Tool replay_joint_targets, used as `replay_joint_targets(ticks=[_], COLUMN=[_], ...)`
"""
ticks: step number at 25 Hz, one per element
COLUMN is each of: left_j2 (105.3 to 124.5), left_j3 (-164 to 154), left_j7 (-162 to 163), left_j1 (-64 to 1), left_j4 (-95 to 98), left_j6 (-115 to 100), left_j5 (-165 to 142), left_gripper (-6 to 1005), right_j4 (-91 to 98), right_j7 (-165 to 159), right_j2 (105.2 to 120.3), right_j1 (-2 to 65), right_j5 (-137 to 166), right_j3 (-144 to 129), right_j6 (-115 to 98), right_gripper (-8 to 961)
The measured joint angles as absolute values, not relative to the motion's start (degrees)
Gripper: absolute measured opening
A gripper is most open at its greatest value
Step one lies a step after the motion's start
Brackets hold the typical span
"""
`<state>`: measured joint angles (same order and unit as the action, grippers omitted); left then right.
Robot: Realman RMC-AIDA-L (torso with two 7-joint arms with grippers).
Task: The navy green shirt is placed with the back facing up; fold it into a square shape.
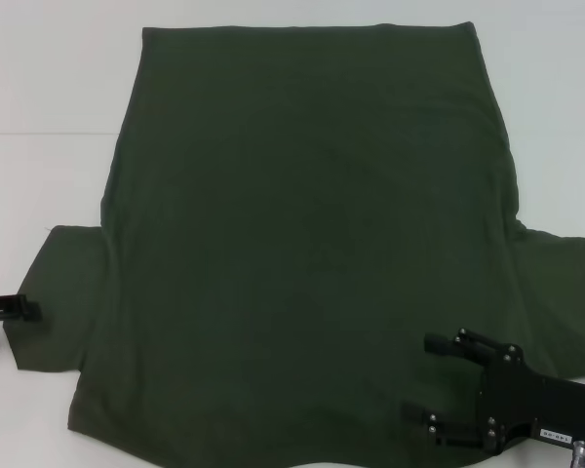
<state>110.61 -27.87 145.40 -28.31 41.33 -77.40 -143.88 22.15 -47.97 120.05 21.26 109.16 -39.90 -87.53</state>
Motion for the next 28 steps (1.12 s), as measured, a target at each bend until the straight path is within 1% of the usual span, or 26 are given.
replay_joint_targets(ticks=[12,23,28], left_j2=[111.13,111.19,111.57], left_j3=[-27.9,-28.0,-27.9], left_j7=[145.3,145.1,144.9], left_j1=[-28.8,-29.5,-30.2], left_j4=[41.0,39.9,39.2], left_j6=[-77.9,-77.9,-77.9], left_j5=[-143.6,-143.6,-143.6], left_gripper=[945,946,946], right_j4=[22.1,22.1,22.1], right_j7=[-48.0,-48.0,-48.0], right_j2=[120.05,120.06,120.05], right_j1=[21.3,21.2,21.3], right_j5=[109.2,109.2,109.2], right_j3=[-39.9,-39.9,-39.9], right_j6=[-87.5,-87.5,-87.5], right_gripper=[924,925,924])
